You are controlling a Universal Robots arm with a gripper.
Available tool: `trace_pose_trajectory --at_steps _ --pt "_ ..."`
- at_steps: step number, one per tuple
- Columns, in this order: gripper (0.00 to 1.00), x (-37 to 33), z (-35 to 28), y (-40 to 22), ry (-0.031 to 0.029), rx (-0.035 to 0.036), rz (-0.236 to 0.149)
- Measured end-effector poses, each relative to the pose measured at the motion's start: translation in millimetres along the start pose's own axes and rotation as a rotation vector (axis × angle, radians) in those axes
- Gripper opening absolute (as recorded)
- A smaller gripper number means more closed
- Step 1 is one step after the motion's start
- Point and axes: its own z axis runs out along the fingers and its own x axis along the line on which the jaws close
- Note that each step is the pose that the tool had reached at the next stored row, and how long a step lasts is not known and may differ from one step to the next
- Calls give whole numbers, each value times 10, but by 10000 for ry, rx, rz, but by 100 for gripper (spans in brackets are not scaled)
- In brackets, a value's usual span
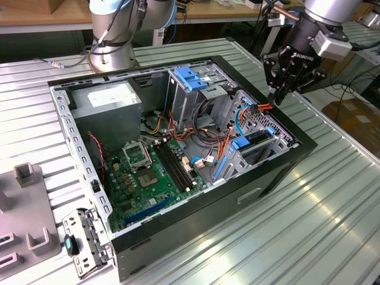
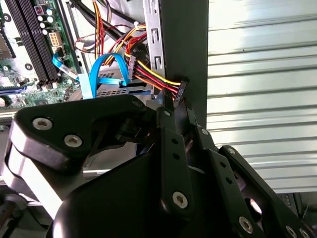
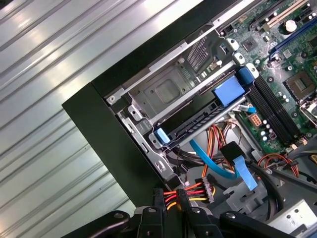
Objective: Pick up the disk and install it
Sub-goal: 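Insert the first disk wire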
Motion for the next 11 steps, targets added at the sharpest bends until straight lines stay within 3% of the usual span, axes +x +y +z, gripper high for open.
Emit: trace_pose_trajectory --at_steps 5,11 --pt "25 7 26 -6 37 21 -695" --pt "25 14 46 -13 129 19 -972"
